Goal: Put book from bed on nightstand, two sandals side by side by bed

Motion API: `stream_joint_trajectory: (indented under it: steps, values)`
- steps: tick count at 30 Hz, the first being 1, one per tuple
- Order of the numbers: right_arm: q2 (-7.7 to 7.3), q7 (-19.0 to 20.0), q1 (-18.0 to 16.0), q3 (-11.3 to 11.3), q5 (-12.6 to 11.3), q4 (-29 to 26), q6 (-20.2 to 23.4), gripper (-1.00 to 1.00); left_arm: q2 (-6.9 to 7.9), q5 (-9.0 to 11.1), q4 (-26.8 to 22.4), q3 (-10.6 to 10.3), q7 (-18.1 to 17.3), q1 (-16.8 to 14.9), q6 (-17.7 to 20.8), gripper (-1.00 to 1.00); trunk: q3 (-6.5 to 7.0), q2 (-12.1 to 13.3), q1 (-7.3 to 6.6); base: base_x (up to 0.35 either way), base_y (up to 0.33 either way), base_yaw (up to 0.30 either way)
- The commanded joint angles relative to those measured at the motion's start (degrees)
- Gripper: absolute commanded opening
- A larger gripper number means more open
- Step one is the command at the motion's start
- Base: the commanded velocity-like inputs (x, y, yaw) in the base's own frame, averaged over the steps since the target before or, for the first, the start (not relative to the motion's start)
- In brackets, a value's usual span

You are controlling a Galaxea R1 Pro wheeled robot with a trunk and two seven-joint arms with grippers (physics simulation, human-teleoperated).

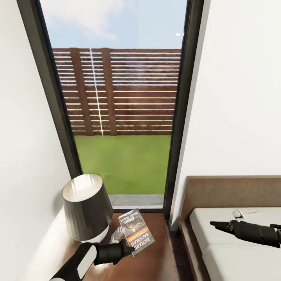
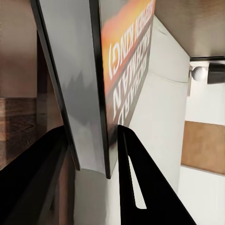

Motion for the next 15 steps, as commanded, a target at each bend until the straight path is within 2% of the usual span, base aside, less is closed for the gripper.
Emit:
stream_joint_trajectory:
  steps: [1,15]
  values:
    - [-0.01,0.07,-0.04,-0.01,-0.13,0.0,0.32,1.0,0.01,0.39,-0.04,-0.05,0.02,-0.04,0.39,-1.0,-0.26,-0.47,0.23,0.0,0.0,0.0]
    - [0.07,0.04,-0.04,0.04,-0.08,0.0,0.32,1.0,0.01,0.41,-0.04,-0.06,0.0,-0.04,0.39,-1.0,-2.77,-6.08,3.31,0.0,0.0,0.0]
